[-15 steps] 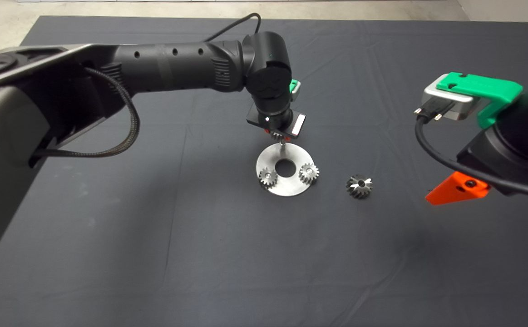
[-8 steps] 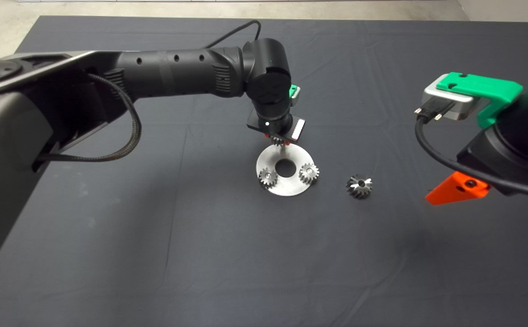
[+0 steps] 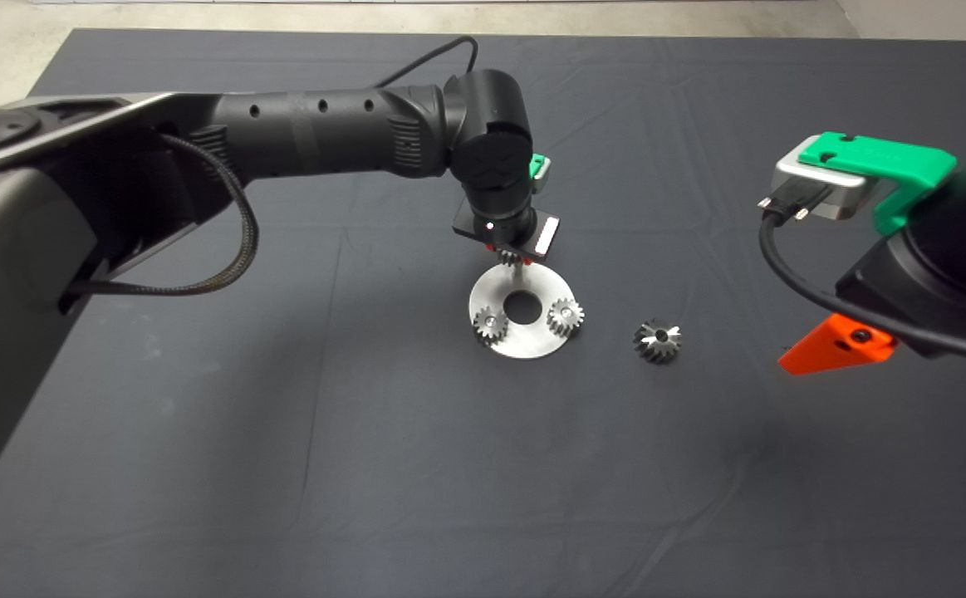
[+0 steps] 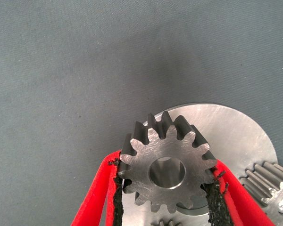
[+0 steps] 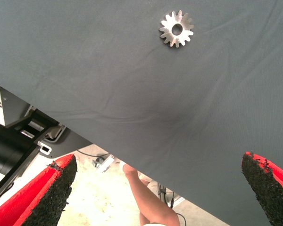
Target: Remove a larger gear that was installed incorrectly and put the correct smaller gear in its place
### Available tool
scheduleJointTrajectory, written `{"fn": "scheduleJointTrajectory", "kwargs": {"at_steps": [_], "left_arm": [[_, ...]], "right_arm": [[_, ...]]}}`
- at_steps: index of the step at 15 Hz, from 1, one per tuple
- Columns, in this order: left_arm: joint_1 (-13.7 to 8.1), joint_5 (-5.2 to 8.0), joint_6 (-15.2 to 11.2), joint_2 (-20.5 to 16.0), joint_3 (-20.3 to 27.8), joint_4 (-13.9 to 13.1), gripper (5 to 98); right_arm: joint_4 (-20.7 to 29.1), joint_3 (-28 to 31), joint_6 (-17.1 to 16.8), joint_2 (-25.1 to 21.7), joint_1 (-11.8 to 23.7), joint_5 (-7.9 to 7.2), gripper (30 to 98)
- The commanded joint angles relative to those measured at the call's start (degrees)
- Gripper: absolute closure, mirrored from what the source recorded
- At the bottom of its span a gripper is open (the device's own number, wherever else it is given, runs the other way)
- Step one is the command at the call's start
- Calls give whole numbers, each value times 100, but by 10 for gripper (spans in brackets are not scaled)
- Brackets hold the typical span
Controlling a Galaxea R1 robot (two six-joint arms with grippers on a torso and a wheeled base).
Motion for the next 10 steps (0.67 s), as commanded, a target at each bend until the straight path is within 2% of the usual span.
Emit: {"fn": "scheduleJointTrajectory", "kwargs": {"at_steps": [1, 10], "left_arm": [[-164, -82, 8, 29, 64, -106, 684], [-129, -82, -28, 29, 35, -133, 684]], "right_arm": [[183, -10, 30, -15, 141, -66, 362], [183, -10, 30, -6, 141, -66, 362]]}}
